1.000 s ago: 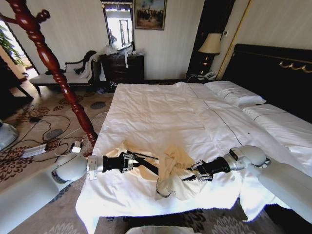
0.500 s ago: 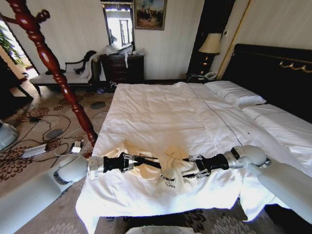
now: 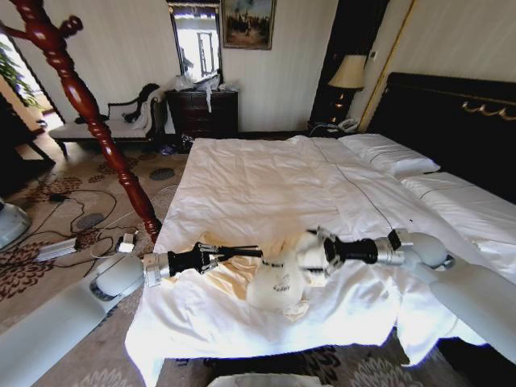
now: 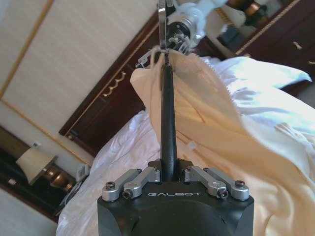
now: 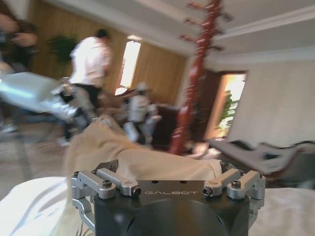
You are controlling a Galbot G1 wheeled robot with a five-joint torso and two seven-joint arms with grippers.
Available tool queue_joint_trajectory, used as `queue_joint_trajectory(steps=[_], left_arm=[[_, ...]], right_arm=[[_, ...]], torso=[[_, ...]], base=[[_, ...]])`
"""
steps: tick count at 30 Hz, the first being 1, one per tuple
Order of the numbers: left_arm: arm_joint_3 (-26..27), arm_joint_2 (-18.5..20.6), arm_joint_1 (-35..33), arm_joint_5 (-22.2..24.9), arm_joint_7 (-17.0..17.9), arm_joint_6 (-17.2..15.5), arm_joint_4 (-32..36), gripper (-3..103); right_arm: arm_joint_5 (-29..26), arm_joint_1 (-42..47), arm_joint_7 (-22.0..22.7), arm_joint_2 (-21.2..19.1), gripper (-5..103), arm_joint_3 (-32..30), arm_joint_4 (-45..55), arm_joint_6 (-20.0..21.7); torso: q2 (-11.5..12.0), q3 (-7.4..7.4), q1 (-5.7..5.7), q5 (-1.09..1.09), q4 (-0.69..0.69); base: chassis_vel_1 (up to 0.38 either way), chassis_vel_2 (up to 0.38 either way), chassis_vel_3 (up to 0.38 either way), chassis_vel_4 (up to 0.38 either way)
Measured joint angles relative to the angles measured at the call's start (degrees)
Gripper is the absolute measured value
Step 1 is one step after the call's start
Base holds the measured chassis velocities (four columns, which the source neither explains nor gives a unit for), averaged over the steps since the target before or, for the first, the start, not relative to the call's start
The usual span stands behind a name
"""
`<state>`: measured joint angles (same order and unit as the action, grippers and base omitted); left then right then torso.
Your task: Pick up the clothes from the bed and hang them on the clothes hanger.
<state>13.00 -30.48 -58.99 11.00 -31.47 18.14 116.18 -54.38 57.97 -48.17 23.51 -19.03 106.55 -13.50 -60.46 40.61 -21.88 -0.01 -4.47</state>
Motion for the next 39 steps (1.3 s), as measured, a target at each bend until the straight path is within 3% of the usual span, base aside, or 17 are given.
queue_joint_trajectory(steps=[3, 11, 17, 20, 21, 22, 23, 27, 28, 32, 33, 36, 37, 39], left_arm=[[-0.01, -0.35, 0.01, 1.92, 0.54, -0.53, -0.28, 15], [-0.41, -0.37, 0.25, 4.06, 0.90, -1.18, -0.66, 15], [-0.47, -0.37, -0.50, 4.13, 1.13, -1.22, -0.69, 15], [-0.47, -0.53, -0.69, 4.02, 1.40, -1.22, -0.58, 15], [-0.47, -0.53, -0.70, 4.02, 1.41, -1.22, -0.58, 15], [-0.45, -0.57, -0.86, 3.95, 1.48, -1.22, -0.47, 15], [-0.45, -0.57, -0.86, 3.95, 1.48, -1.22, -0.47, 15], [-0.04, -0.63, -1.57, 3.74, 1.52, -1.14, 0.03, 15], [-0.04, -0.63, -1.57, 3.74, 1.52, -1.14, 0.03, 15], [0.12, -0.63, -1.81, 3.69, 1.52, -0.90, 0.34, 15], [0.12, -0.63, -1.81, 3.69, 1.52, -0.90, 0.34, 15], [0.02, -0.56, -1.65, 3.87, 1.59, -0.85, 0.68, 15], [0.05, -0.56, -1.64, 4.08, 1.80, -0.88, 0.88, 15], [0.15, -0.59, -1.68, 4.26, 2.01, -0.94, 1.02, 15]], right_arm=[[-1.24, 0.07, 6.97, 0.95, 100, 0.07, -0.03, -1.01], [-1.92, -0.10, 10.84, 1.08, 100, 0.37, 0.55, -1.17], [-10.11, 0.60, 12.46, 0.18, 100, 0.55, 2.65, 0.73], [-18.93, 1.76, 13.97, -0.79, 100, 0.86, 5.66, 5.32], [-19.20, 1.79, 14.14, -0.81, 100, 0.88, 5.80, 5.49], [-23.42, 2.06, 17.80, -1.11, 100, 1.11, 8.18, 8.43], [-23.42, 2.06, 17.80, -1.11, 100, 1.11, 8.18, 8.43], [-30.73, 1.59, 31.13, -1.09, 100, 1.65, 13.02, 12.77], [-30.73, 1.59, 31.13, -1.09, 100, 1.65, 13.02, 12.77], [-34.90, 0.40, 51.57, 0.47, 100, 1.12, 16.60, 12.66], [-34.90, 0.40, 51.57, 0.47, 100, 1.12, 16.60, 12.66], [-37.09, -0.17, 65.15, 2.41, 100, 0.00, 17.81, 10.99], [-37.33, 0.34, 67.72, 2.62, 100, -0.88, 18.09, 10.85], [-37.53, 0.90, 68.51, 2.63, 100, -1.60, 18.40, 10.85]], torso=[[0.00, 0.00, 0.00, 0.01, 0.00], [0.00, 0.00, 0.00, 0.01, 0.00], [0.00, 0.00, 0.00, 0.00, 0.00], [0.00, 0.00, 0.00, 0.00, 0.00], [0.00, 0.00, 0.00, 0.00, 0.00], [0.00, 0.00, 0.00, 0.00, 0.00], [0.00, 0.00, 0.00, 0.00, 0.00], [0.00, 0.00, 0.00, 0.00, 0.00], [0.00, 0.00, 0.00, 0.00, 0.00], [0.00, 0.00, 0.00, -0.01, 0.00], [0.00, 0.00, 0.00, -0.01, 0.00], [0.00, 0.00, 0.00, 0.01, 0.01], [0.00, 0.00, 0.00, 0.01, 0.01], [0.00, 0.00, 0.00, 0.01, 0.00]], base=[[0.000, 0.000, 0.000, 0.000], [0.000, 0.000, 0.000, 0.000], [0.000, 0.000, 0.000, 0.000], [0.000, 0.000, 0.000, 0.000], [0.000, 0.000, 0.000, 0.000], [0.000, 0.000, 0.000, 0.000], [0.000, 0.000, 0.000, 0.000], [0.000, 0.000, 0.000, 0.000], [0.000, 0.000, 0.000, 0.000], [0.000, 0.000, 0.000, 0.000], [0.000, 0.000, 0.000, 0.000], [0.000, 0.000, 0.000, 0.000], [0.000, 0.000, 0.000, 0.000], [0.000, 0.000, 0.000, 0.000]])
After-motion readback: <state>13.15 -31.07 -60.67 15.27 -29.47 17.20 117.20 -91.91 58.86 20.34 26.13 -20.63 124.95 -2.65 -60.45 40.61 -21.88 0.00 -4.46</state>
